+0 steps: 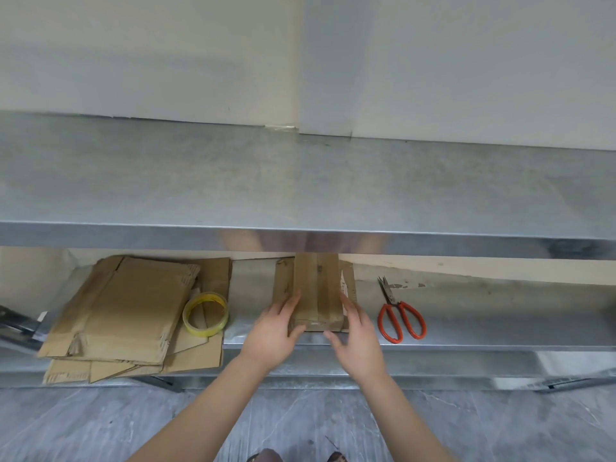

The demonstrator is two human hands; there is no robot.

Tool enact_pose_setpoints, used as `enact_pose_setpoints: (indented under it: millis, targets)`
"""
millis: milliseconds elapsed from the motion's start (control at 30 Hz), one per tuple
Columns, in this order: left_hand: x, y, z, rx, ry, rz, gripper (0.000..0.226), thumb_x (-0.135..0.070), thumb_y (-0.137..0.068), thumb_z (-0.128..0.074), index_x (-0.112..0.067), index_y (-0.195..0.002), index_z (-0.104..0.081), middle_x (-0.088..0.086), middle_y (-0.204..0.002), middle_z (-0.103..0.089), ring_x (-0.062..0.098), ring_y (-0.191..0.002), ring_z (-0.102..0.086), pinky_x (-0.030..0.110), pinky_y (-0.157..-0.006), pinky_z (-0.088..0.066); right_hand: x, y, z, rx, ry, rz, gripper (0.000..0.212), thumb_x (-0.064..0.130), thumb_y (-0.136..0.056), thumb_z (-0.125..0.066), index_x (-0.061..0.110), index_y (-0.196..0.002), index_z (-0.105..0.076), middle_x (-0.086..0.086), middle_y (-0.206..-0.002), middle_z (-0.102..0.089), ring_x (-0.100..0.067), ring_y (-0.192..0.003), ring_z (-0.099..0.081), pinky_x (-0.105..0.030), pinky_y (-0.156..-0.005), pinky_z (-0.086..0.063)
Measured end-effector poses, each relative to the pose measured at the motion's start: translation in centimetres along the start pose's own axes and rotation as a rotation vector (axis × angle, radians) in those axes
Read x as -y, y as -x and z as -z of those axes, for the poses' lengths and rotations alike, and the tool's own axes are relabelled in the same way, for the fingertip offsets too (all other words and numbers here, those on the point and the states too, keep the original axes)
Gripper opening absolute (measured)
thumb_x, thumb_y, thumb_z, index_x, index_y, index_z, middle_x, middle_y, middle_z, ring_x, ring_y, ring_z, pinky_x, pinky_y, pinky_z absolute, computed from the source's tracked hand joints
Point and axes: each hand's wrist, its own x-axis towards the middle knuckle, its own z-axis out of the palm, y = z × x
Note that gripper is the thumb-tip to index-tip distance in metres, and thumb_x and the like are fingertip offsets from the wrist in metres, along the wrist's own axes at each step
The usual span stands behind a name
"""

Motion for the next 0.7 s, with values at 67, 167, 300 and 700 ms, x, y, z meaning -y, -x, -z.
enact_pose_setpoints:
  millis: [67, 167, 300, 700]
  targets:
    - [1.1, 0.9, 0.7, -0.047, -0.189, -0.105, 0.066, -0.053, -0.096, -0.039, -0.030, -0.153, -0.015, -0.001, -0.156, -0.028, 0.022, -0.146, -0.017, 0.037, -0.118, -0.019, 0.3, 1.4, -0.1, -0.097, 0.102, 0.084, 0.067, 0.039, -0.091, -0.063, 0.023, -0.149, -0.034, -0.002, -0.151, -0.036, -0.022, -0.142, -0.030, -0.034, -0.116, -0.027]
    - [3.9, 3.0, 2.2, -0.098, -0.386, -0.207, 0.063, -0.058, -0.096, -0.028, -0.027, -0.151, -0.026, -0.001, -0.156, -0.029, 0.023, -0.148, -0.016, 0.039, -0.120, -0.006, 1.9, 3.4, -1.0, -0.161, 0.206, 0.246, 0.055, 0.042, -0.095, -0.051, 0.026, -0.146, -0.040, 0.000, -0.153, -0.036, -0.023, -0.146, -0.022, -0.039, -0.120, -0.020]
    - [8.2, 6.1, 5.0, -0.114, -0.541, -0.173, 0.070, -0.060, -0.096, -0.010, -0.021, -0.141, -0.048, 0.003, -0.146, -0.046, 0.025, -0.139, -0.037, 0.045, -0.116, -0.021, 5.7, 4.2, -4.6, -0.033, 0.326, 0.418, 0.054, 0.044, -0.099, -0.038, 0.031, -0.150, -0.031, 0.005, -0.158, -0.027, -0.018, -0.150, -0.009, -0.043, -0.122, -0.001]
    - [13.8, 6.5, 6.5, -0.089, -0.480, -0.146, 0.029, -0.023, -0.075, -0.074, -0.017, -0.103, -0.068, 0.003, -0.101, -0.068, 0.028, -0.101, -0.063, 0.038, -0.095, -0.049, 10.6, -0.3, -13.6, 0.226, 0.509, 0.180, 0.053, 0.034, -0.102, -0.040, 0.027, -0.151, -0.023, 0.003, -0.156, -0.027, -0.018, -0.142, -0.024, -0.037, -0.112, -0.023]
